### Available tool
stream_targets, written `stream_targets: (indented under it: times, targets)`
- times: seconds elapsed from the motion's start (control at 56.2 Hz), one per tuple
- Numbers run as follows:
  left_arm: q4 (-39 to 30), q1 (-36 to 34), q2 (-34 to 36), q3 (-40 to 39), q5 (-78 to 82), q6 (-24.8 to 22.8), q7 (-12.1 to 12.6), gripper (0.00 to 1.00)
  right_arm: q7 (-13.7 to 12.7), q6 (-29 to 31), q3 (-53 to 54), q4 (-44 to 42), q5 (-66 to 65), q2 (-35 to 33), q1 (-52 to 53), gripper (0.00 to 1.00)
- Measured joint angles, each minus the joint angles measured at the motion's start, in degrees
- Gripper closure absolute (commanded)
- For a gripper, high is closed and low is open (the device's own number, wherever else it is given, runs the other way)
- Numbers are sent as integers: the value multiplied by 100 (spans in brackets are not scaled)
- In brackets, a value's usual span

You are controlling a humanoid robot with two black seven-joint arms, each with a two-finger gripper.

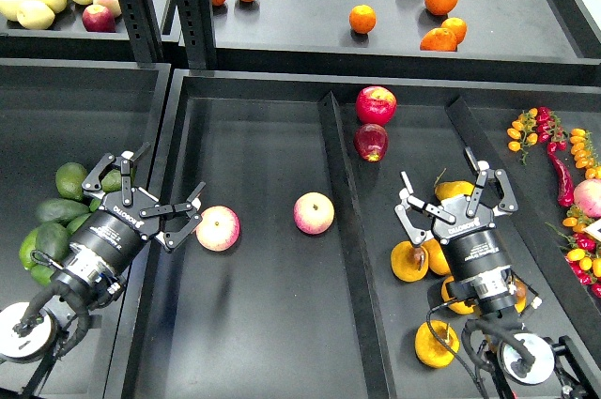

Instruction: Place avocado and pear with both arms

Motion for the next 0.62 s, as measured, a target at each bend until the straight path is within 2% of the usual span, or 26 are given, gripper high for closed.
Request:
stream_targets:
  times: [0.623]
  targets:
    - [-7,52,0,16,-16,-22,8,0,0,24,-80,0,-2,0,-34,0]
